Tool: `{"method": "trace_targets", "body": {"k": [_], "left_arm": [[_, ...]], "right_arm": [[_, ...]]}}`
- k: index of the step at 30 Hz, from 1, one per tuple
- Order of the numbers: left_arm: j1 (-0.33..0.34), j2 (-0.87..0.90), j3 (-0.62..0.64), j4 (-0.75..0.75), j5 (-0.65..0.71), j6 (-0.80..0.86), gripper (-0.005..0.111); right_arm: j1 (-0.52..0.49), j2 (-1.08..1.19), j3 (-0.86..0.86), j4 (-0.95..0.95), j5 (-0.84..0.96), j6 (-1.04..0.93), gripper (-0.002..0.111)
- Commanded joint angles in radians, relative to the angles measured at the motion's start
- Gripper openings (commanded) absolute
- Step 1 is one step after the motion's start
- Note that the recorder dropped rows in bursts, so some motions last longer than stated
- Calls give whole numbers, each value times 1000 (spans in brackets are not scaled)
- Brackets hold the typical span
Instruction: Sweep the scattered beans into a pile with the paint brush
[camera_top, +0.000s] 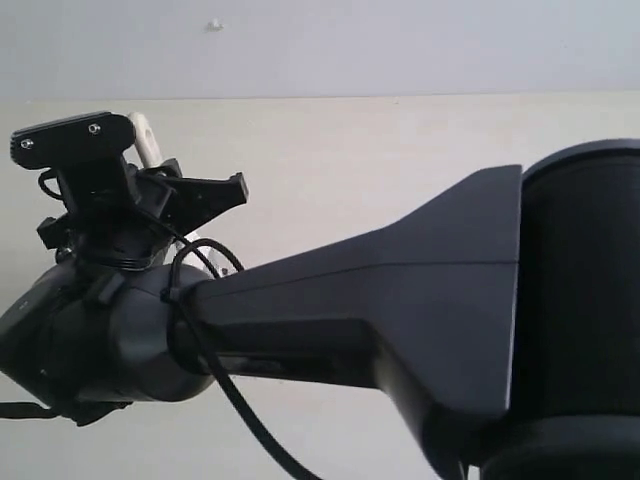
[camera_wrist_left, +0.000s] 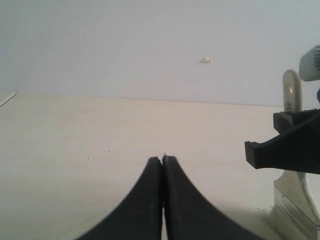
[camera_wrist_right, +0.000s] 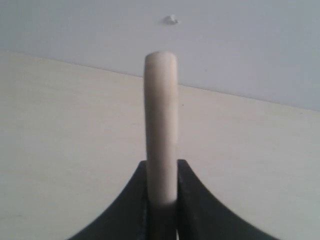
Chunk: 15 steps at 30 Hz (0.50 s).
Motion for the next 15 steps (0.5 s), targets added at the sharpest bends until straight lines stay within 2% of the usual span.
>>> {"method": "trace_targets", "body": {"k": [1, 4, 6, 10, 15], "left_arm": [[1, -7, 1, -5, -3, 2, 0], [1, -7, 1, -5, -3, 2, 0], [1, -7, 1, -5, -3, 2, 0], [1, -7, 1, -5, -3, 2, 0], [1, -7, 1, -5, -3, 2, 0]], "right_arm": [[5, -36, 6, -31, -37, 4, 0], [18, -52, 6, -81, -39, 44, 0], [16, -54, 6, -136, -112, 100, 0], [-30, -31, 5, -213, -192, 213, 0], [-97, -13, 5, -142, -192, 202, 0]]}}
